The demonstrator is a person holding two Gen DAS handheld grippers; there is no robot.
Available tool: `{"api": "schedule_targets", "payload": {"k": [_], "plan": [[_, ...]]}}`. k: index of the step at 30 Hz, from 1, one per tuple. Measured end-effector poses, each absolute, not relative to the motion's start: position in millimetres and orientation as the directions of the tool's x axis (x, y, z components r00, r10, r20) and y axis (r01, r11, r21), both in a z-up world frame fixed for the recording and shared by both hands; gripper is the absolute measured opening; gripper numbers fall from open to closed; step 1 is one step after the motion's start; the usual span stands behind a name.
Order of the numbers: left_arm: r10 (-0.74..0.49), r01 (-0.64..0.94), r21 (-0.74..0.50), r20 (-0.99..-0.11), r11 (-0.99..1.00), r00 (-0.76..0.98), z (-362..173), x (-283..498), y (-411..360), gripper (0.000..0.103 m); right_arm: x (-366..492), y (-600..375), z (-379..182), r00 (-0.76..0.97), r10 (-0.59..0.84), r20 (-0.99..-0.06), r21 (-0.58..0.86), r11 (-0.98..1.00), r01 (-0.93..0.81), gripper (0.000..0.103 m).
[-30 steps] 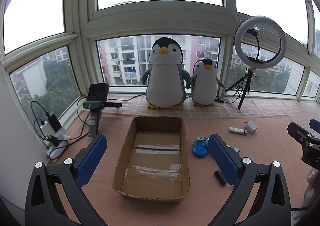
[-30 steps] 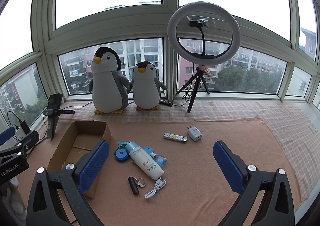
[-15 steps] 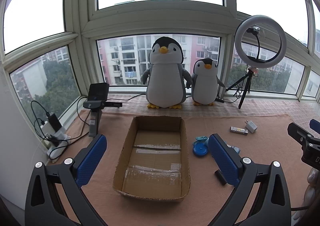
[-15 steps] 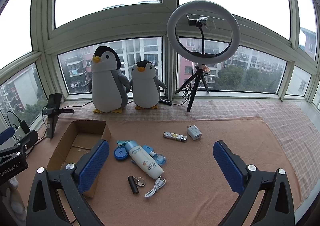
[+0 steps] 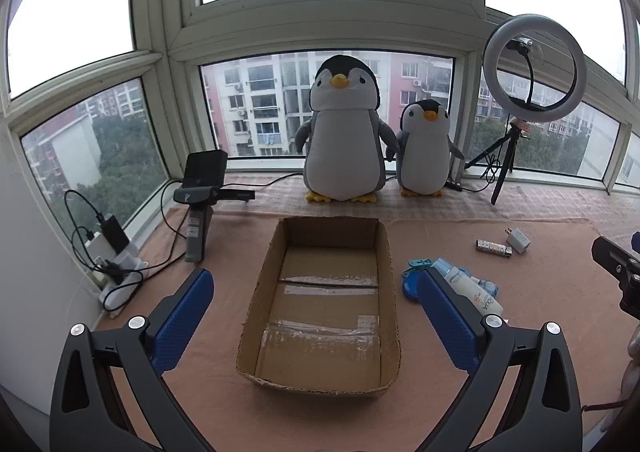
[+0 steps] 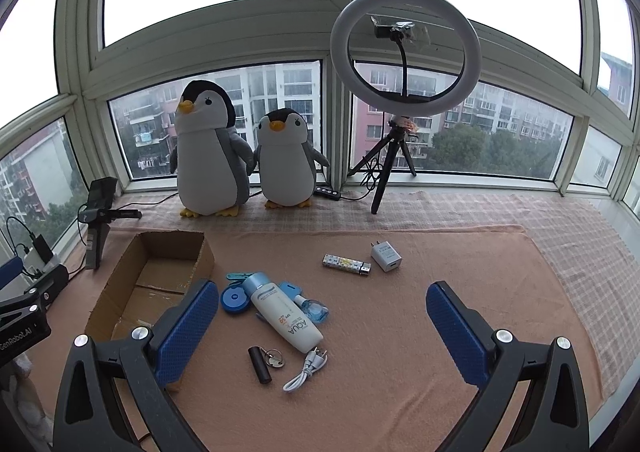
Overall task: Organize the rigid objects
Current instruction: 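Move the right tool toward the white AQUA sunscreen bottle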
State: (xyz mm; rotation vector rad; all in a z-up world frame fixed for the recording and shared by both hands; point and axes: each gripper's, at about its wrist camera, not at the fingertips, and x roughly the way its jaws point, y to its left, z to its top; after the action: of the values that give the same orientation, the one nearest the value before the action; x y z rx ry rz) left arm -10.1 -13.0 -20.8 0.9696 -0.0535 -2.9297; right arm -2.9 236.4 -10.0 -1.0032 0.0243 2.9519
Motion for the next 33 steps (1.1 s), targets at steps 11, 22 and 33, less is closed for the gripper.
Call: {"api": "schedule_targets", "payload": {"k": [11,22,33], "plan": [[-0.131,0.093,0.093,-0.649,-0.991,-0.750,-48.7,-22.1,-34.5,0.101,-9.8,237.8,-21.2,-0.773,0.031,-0.634,-0.007,-0.999,-0.034,0.103],[-0.189,0.153,0.116,-0.724,-0.981,-0.664,-88.4,-44.6,-65.8,0.101,-23.1,244.6,-44.2,-0.733,0.033,-0.679,-0.006,-0.999,-0.039,0.103],[-0.218,0.177,0.144,-0.808,-0.974,-0.547,-142.9,-79.4,-86.9,0.096,-33.6,247.7,-60.0,-0.705,0.059,-0.706,-0.035,-0.998,-0.048,0.103]]}}
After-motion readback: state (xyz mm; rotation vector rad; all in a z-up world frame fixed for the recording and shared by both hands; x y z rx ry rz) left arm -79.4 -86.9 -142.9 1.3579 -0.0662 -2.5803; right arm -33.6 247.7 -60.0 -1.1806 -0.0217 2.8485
